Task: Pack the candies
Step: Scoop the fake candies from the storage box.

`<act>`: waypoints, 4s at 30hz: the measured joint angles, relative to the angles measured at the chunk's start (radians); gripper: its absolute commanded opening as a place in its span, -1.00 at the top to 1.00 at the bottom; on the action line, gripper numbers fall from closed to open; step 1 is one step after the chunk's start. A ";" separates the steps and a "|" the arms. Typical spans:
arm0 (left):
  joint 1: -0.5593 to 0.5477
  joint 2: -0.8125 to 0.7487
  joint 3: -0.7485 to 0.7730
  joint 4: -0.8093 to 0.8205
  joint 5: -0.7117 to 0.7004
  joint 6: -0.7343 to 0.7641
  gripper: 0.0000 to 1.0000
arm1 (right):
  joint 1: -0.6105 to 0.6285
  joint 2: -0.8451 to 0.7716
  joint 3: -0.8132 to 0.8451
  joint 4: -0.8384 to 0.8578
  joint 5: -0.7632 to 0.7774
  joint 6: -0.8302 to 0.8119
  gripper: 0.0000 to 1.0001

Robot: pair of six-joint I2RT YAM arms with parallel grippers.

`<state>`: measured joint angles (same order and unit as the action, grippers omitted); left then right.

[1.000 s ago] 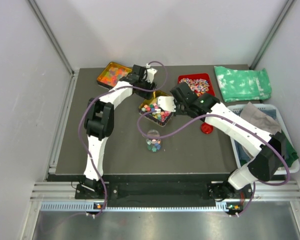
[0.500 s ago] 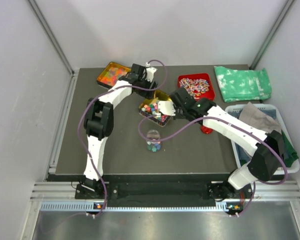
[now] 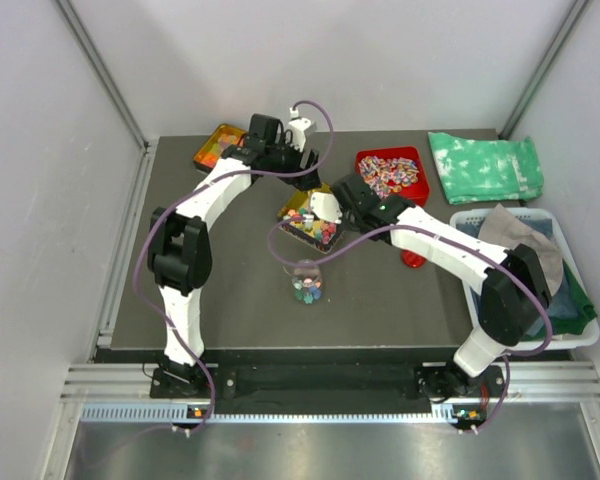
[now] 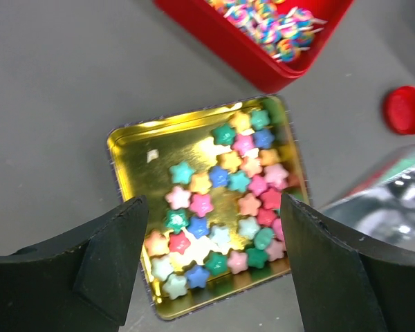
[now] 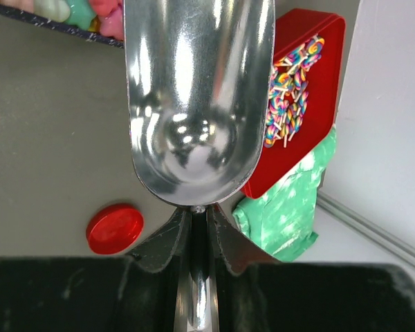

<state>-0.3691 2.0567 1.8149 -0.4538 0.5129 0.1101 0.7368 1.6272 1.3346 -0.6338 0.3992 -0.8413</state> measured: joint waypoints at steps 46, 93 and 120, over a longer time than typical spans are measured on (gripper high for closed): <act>-0.036 -0.002 -0.051 0.007 0.095 -0.016 -0.64 | -0.008 -0.058 0.050 0.035 -0.115 0.112 1.00; 0.009 0.178 0.003 -0.029 -0.280 0.114 0.49 | 0.007 -0.159 0.023 -0.135 -0.015 -0.189 1.00; -0.057 0.215 0.101 -0.055 -0.388 0.216 1.00 | 0.007 -0.005 0.074 -0.027 0.068 -0.518 1.00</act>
<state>-0.4263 2.2719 1.9156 -0.5091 0.1246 0.3260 0.7441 1.6218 1.4090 -0.6613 0.4671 -1.3590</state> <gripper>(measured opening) 0.022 0.108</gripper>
